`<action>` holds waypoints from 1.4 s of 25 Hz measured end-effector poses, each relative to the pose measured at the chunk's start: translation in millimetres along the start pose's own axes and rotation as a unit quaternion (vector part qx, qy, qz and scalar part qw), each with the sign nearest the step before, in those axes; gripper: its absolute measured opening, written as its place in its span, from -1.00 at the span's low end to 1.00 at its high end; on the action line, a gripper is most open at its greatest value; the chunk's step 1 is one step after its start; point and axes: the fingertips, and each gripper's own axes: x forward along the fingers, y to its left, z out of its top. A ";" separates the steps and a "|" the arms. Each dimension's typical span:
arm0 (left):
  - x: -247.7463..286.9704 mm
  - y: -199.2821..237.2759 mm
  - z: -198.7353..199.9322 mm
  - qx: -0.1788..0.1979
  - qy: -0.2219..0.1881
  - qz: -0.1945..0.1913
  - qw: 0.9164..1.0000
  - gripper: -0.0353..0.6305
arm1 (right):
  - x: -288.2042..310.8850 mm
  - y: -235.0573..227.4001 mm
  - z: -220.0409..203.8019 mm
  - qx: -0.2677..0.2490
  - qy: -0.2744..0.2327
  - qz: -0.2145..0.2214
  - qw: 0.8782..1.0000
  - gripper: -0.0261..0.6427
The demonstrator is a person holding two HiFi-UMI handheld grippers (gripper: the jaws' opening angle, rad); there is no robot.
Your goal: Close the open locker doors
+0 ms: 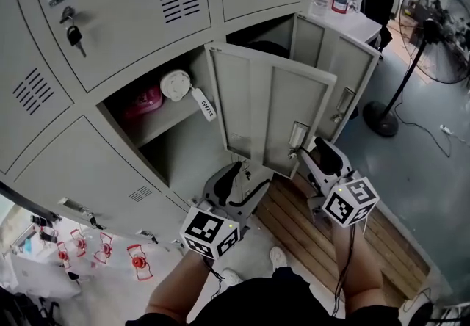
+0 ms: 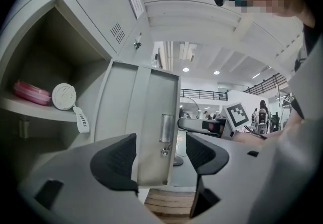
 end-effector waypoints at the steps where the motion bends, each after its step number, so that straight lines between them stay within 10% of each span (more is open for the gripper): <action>1: 4.6 0.5 0.0 0.000 -0.001 0.005 1.000 0.05 | 3.6 -3.9 0.4 0.002 0.002 0.008 1.000 -0.27; 14: 39.6 0.9 -0.7 0.010 -0.008 0.059 0.998 0.05 | 28.3 -17.2 1.0 0.001 0.020 0.113 0.993 -0.49; 35: 24.5 10.5 6.7 0.011 -0.017 0.067 0.998 0.05 | 22.8 6.7 -3.4 0.009 0.016 0.160 0.987 -0.56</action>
